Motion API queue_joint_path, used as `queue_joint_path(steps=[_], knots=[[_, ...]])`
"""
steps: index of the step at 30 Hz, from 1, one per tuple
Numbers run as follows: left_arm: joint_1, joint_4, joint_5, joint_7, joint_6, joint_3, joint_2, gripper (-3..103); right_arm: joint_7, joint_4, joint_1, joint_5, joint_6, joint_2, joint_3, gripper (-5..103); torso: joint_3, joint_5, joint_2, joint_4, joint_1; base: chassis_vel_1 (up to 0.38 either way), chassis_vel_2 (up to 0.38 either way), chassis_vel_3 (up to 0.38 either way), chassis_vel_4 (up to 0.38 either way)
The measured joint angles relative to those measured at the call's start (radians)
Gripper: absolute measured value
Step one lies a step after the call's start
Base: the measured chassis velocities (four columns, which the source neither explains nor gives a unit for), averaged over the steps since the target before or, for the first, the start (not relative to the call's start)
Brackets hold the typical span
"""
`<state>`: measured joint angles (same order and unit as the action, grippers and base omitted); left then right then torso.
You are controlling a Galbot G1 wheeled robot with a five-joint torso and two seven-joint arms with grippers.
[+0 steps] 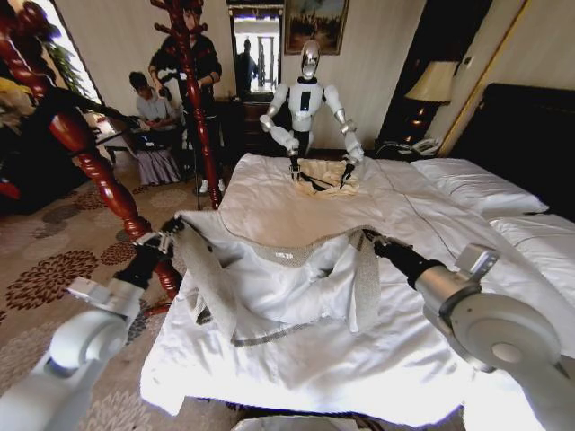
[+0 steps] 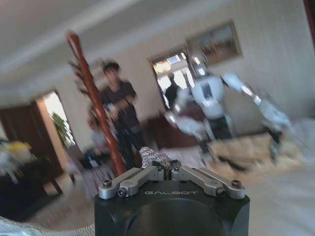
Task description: Pick up the clothes from the bed and hang them on the clothes hanger.
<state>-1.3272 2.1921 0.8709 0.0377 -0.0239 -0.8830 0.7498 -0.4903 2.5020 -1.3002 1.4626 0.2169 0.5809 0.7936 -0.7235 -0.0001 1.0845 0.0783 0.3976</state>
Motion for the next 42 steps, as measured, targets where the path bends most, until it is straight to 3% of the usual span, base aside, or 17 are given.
queue_joint_path(steps=[3, 5, 9, 11, 13, 20, 21, 22, 25, 27, 28, 30, 31, 33, 37, 39, 42], knots=[[0.038, 0.046, 0.111, 0.009, 0.017, -0.084, -0.049, 1, 0.115, 0.000, 0.006, 0.000, -0.116, -0.008, 0.050, 2, 0.000, 0.0008, 0.000, -0.0002, 0.000, 0.000, 0.000, 0.000, 0.000], [0.024, 0.054, 0.111, 0.021, 0.013, -0.085, -0.046, 1, 0.115, 0.000, -0.012, -0.008, -0.122, 0.004, 0.046, 2, 0.000, 0.0007, 0.000, -0.0004, 0.000, 0.000, 0.000, 0.000, 0.000], [-0.041, 0.029, -0.044, 0.061, -0.018, 0.046, 0.033, 1, -0.006, -0.002, -0.136, -0.121, -0.054, 0.057, -0.057, 2, 0.000, 0.0001, 0.000, -0.0001, 0.000, 0.000, 0.000, 0.000, 0.000], [-0.044, 0.026, -0.056, 0.063, -0.018, 0.056, 0.039, 1, -0.013, -0.002, -0.148, -0.134, -0.047, 0.060, -0.066, 2, 0.000, 0.0002, 0.000, 0.0001, 0.000, 0.000, 0.000, 0.000, 0.000], [-0.062, 0.010, -0.133, 0.063, 0.014, 0.115, 0.079, 1, -0.032, -0.002, -0.192, -0.188, -0.021, 0.071, -0.103, 2, 0.000, 0.0003, 0.000, 0.0003, 0.000, 0.000, 0.000, 0.000, 0.000], [-0.104, 0.007, -0.235, 0.029, 0.098, 0.135, 0.082, 1, -0.043, -0.002, -0.180, -0.173, -0.018, 0.073, -0.094, 2, 0.000, 0.0003, 0.000, -0.0004, 0.000, 0.000, 0.000, 0.000, 0.000], [-0.113, 0.013, -0.246, 0.000, 0.124, 0.135, 0.082, -1, -0.036, -0.002, -0.176, -0.169, -0.025, 0.074, -0.091, 2, 0.000, 0.0004, 0.000, -0.0004, 0.000, 0.000, 0.000, 0.000, 0.000], [-0.118, 0.020, -0.246, -0.024, 0.146, 0.132, 0.084, 4, -0.026, -0.002, -0.173, -0.169, -0.031, 0.075, -0.090, 2, 0.000, 0.0003, 0.000, -0.0003, 0.000, 0.000, 0.000, 0.000, 0.000], [-0.135, 0.066, -0.214, -0.126, 0.229, 0.102, 0.090, 15, 0.025, -0.002, -0.171, -0.176, -0.063, 0.080, -0.090, 2, 0.000, 0.0001, 0.000, -0.0003, 0.000, 0.000, 0.000, 0.000, 0.000], [-0.138, 0.080, -0.204, -0.153, 0.253, 0.093, 0.089, 15, 0.035, -0.002, -0.172, -0.178, -0.069, 0.081, -0.090, 2, 0.000, 0.0003, 0.000, -0.0003, 0.000, 0.000, 0.000, 0.000, 0.000], [-0.142, 0.111, -0.145, -0.225, 0.308, 0.076, 0.083, 26, 0.052, -0.002, -0.179, -0.182, -0.077, 0.085, -0.090, 2, 0.000, 0.0003, 0.000, -0.0007, 0.000, 0.000, 0.000, 0.000, 0.000], [-0.128, 0.171, 0.080, -0.360, 0.388, 0.051, 0.064, 30, 0.065, -0.002, -0.191, -0.189, -0.081, 0.096, -0.091, 2, 0.000, 0.0002, 0.000, -0.0002, 0.000, 0.000, 0.000, 0.000, 0.000], [-0.128, 0.171, 0.080, -0.360, 0.388, 0.051, 0.064, 30, 0.065, -0.002, -0.191, -0.189, -0.081, 0.096, -0.091, 2, 0.000, 0.0002, 0.000, -0.0002, 0.000, 0.000, 0.000, 0.000, 0.000], [-0.105, 0.211, 0.250, -0.415, 0.408, 0.014, 0.044, 42, 0.078, -0.002, -0.194, -0.198, -0.081, 0.101, -0.094, 2, 0.000, 0.0003, 0.000, 0.0000, 0.000, 0.000, 0.000, 0.000, 0.000], [-0.087, 0.244, 0.321, -0.392, 0.368, -0.074, 0.004, 58, 0.088, -0.002, -0.197, -0.206, -0.083, 0.102, -0.093, 2, 0.000, 0.0003, 0.000, -0.0002, 0.000, 0.000, 0.000, 0.000, 0.000], [-0.085, 0.247, 0.321, -0.387, 0.359, -0.087, 0.000, 58, 0.089, -0.002, -0.197, -0.206, -0.084, 0.102, -0.093, 2, 0.000, 0.0002, 0.000, -0.0003, 0.000, 0.000, 0.000, 0.000, 0.000], [-0.078, 0.252, 0.301, -0.340, 0.308, -0.188, -0.031, 74, 0.094, -0.002, -0.198, -0.208, -0.088, 0.106, -0.091, 2, 0.000, 0.0002, 0.000, -0.0003, 0.000, 0.000, 0.000, 0.000, 0.000]])
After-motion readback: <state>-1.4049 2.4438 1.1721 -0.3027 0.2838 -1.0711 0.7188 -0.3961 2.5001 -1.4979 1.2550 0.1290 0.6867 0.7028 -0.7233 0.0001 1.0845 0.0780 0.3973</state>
